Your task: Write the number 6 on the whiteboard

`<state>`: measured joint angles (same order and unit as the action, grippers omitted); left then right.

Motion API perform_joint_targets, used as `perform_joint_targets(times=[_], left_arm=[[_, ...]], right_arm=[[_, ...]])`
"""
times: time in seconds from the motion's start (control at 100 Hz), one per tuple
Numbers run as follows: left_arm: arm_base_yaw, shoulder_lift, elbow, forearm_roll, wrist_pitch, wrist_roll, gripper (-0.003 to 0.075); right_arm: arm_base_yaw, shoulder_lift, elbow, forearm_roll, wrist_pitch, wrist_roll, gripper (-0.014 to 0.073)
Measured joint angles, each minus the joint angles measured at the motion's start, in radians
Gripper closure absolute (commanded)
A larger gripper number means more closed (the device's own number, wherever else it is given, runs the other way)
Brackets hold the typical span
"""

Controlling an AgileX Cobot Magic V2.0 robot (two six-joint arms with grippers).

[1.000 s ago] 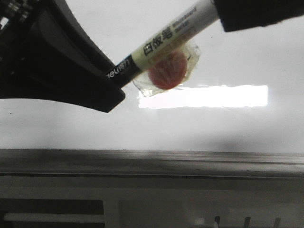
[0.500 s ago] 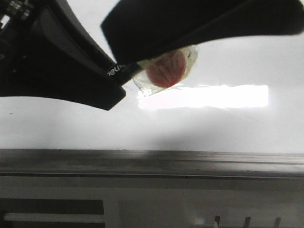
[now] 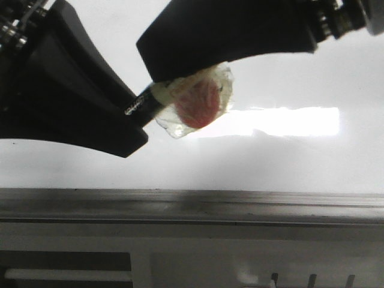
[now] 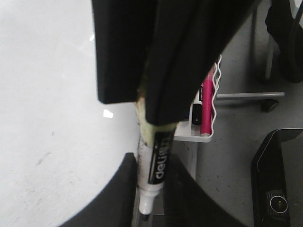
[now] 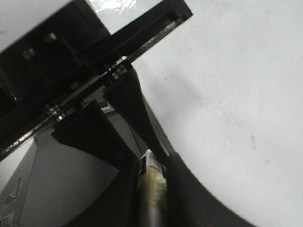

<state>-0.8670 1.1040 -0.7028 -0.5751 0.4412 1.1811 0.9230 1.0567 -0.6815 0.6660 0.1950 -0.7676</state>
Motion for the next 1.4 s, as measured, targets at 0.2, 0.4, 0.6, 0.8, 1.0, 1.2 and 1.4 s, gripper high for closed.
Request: perform_joint_targets(times=[0.2, 0.4, 0.6, 0.8, 1.0, 1.2, 1.4], left_arm=[[-0.002, -0.038, -0.006, -0.071, -0.032, -0.002, 0.0192], [0.006, -0.189, -0.013, -0.169, -0.081, -0.041, 0.0233], [0.081, -0.405, 0.061, -0.193, -0.166, -0.255, 0.0498], [0.149, -0.583, 0.185, -0.206, -0.261, -0.379, 0.0668], [0.167, -0.633, 0.254, -0.261, -0.273, -0.392, 0.0701], [0.167, -0.633, 0.261, -0.268, -0.277, -0.394, 0.0701], [0.167, -0.633, 0.261, -0.27, -0.277, -0.394, 0.0701]], right_arm=[[-0.016, -0.049, 0.0, -0.033, 0.058, 0.0, 0.0659], [-0.111, -0.149, -0.054, -0.141, 0.311, -0.002, 0.0657], [-0.226, -0.166, -0.268, -0.339, 0.539, 0.115, 0.0647], [-0.242, -0.172, -0.344, -0.462, 0.52, 0.218, 0.0634], [-0.242, -0.172, -0.225, -0.507, 0.319, 0.229, 0.0634], [-0.242, -0.172, -0.091, -0.537, 0.145, 0.231, 0.0634], [-0.242, -0.16, -0.075, -0.558, 0.052, 0.233, 0.0634]])
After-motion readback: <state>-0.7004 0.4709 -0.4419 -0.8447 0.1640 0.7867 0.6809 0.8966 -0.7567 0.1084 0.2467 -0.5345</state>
